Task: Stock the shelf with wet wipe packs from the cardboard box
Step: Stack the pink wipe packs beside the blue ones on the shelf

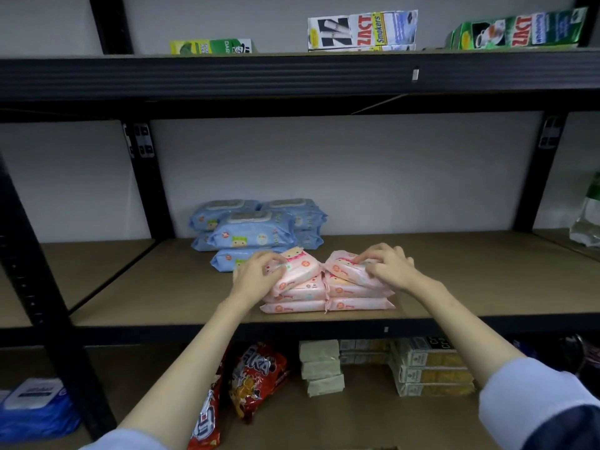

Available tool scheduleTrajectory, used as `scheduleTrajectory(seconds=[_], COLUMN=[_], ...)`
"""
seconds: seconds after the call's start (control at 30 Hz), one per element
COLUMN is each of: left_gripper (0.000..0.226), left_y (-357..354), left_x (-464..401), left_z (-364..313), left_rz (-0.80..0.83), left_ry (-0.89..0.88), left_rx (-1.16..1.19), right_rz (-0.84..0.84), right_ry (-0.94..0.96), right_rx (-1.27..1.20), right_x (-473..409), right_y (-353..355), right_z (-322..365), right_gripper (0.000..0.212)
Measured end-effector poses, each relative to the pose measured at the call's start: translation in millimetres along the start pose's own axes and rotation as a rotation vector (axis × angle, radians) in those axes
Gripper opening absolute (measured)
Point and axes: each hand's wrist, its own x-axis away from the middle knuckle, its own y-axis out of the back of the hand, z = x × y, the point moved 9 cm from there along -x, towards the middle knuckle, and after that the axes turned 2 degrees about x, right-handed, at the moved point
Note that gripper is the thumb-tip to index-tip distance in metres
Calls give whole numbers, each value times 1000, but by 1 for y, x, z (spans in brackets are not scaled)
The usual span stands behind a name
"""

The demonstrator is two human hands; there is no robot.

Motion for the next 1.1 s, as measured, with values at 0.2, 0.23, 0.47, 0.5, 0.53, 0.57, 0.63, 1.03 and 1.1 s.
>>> scheduleTrajectory(seconds=[0.2, 0.23, 0.47, 0.5, 0.53, 0.57, 0.63, 1.03, 1.1], left_gripper=[38, 36, 43, 45, 44, 41, 40, 48, 50], left_y=[0, 0, -15, -13, -11, -10, -13, -25, -26], left_x=[7, 8, 17, 17, 16, 14, 9, 8, 8], left_z=[-11, -13, -12, -17, -21, -23, -22, -23, -28], left_rz=[-42, -45, 61, 28, 4, -6, 54, 116, 49], left_ry=[-28, -36, -21, -23, -28, -41, -70, -114, -143], left_rx=[-112, -155, -421, -425, -377, -299, -194, -576, -596], right_rz=[2, 8, -12, -22, -36, -49, -53, -77, -85], right_ry=[57, 62, 96, 97, 97, 100, 103, 158, 173], right_rx=[-141, -156, -103, -112, -126, -139, -150, -135, -116], right_x=[3, 5, 13, 15, 16, 16, 16, 11, 13], right_y=[9, 9, -1, 0, 0, 0, -2, -5, -4], right_z=[-4, -3, -3, -1, -1, -1, -3, -6, -4], right_gripper=[47, 40, 17, 19, 21, 22, 22, 21, 33])
